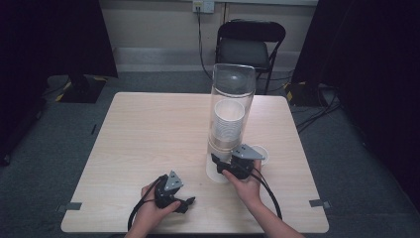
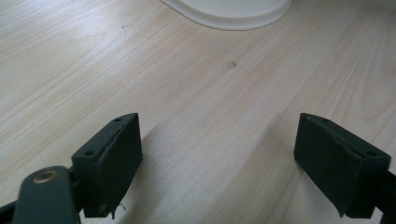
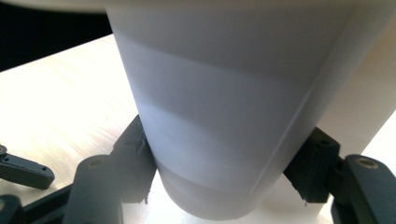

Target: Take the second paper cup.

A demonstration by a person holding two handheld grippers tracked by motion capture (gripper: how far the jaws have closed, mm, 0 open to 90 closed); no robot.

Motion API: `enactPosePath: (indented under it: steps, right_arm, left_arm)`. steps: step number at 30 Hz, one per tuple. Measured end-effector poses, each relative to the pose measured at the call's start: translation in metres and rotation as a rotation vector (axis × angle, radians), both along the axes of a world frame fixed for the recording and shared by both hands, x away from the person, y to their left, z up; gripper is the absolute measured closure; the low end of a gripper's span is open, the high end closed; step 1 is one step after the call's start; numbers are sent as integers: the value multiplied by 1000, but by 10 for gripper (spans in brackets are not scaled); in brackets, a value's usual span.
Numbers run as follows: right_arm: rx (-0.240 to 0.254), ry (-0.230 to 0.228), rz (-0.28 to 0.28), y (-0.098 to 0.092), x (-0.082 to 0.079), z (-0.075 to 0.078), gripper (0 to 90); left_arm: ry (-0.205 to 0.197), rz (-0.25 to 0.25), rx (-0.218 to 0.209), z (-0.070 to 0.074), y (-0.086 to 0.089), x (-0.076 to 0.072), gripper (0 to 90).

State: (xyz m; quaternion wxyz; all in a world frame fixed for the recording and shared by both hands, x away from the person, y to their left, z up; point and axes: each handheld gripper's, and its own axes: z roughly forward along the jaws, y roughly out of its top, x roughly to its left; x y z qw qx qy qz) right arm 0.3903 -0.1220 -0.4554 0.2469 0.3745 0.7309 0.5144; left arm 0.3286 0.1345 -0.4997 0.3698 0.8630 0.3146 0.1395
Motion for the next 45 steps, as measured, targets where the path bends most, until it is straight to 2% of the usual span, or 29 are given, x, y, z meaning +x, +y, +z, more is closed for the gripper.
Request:
enactPosePath:
  steps: [12, 14, 15, 18, 21, 24, 28, 30, 31, 32, 33, 34, 35, 37, 38, 39, 40, 41, 42, 43, 44, 45]
  right_arm:
    - [-1, -13, 18, 0, -3, -3, 354]
    - [21, -14, 19, 0, -3, -5, 354]
    - [8, -14, 20, 0, -3, -5, 353]
    - [17, -13, 18, 0, -2, -5, 354]
    - [25, -35, 21, 0, -4, -9, 354]
    - [44, -31, 22, -1, -3, -10, 354]
    - [26, -26, 25, -1, -3, -12, 357]
    - [25, 2, 27, -1, -4, -17, 376]
    - [-40, 24, 30, 0, -4, -24, 821]
    - [-108, 145, 83, 0, -5, -42, 871]
    - [-116, 180, 98, -1, -7, -42, 898]
    - [-63, 117, 111, -1, -11, -40, 889]
    - [-65, 126, 117, 2, -12, -41, 857]
    - [-39, 153, 112, 2, -10, -41, 774]
    - [-39, 153, 112, 2, -10, -41, 774]
    - [-48, 154, 107, 4, -11, -41, 660]
    - [-53, 148, 112, 4, -11, -41, 618]
    - [-68, 117, 99, 4, -12, -40, 546]
    - [-62, 101, 96, 3, -14, -40, 488]
    - [-62, 101, 96, 3, -14, -40, 488]
    - [-70, 71, 71, 2, -17, -34, 409]
    - [-70, 71, 71, 2, -17, -34, 409]
  left_arm:
    - [0, 0, -1, 0, 0, 0, 148]
    - [-5, 0, -11, -1, 0, 0, 148]
    - [-3, -2, -14, -1, 0, 0, 148]
    - [-3, -2, -13, -1, 0, 0, 148]
    - [-3, -1, -13, -1, 0, 0, 148]
    - [-4, 2, -7, -1, 0, 0, 148]
    - [0, 1, -2, 0, 0, 0, 148]
    - [1, 1, -1, 0, 0, 0, 148]
    - [-1, 1, -1, 0, 0, 0, 148]
    - [1, 3, -3, 0, 0, 0, 149]
    - [-7, 11, -2, 0, -1, 0, 151]
    - [1, 6, -1, 0, -1, -1, 153]
    - [1, 6, -1, 0, -1, -1, 151]
    - [-1, 7, -4, 0, -1, 0, 153]
    - [-1, 7, -4, 0, -1, 0, 152]
    - [-1, 3, -2, 0, -1, 0, 151]
    - [-1, 3, -2, 0, -1, 0, 151]
    - [0, 1, -1, 0, 0, 0, 151]
    - [0, 1, -1, 0, -1, 0, 151]
    - [0, 1, -1, 0, -1, 0, 151]
    - [0, 1, -1, 0, -1, 0, 150]
    - [0, 1, -1, 0, -1, 0, 150]
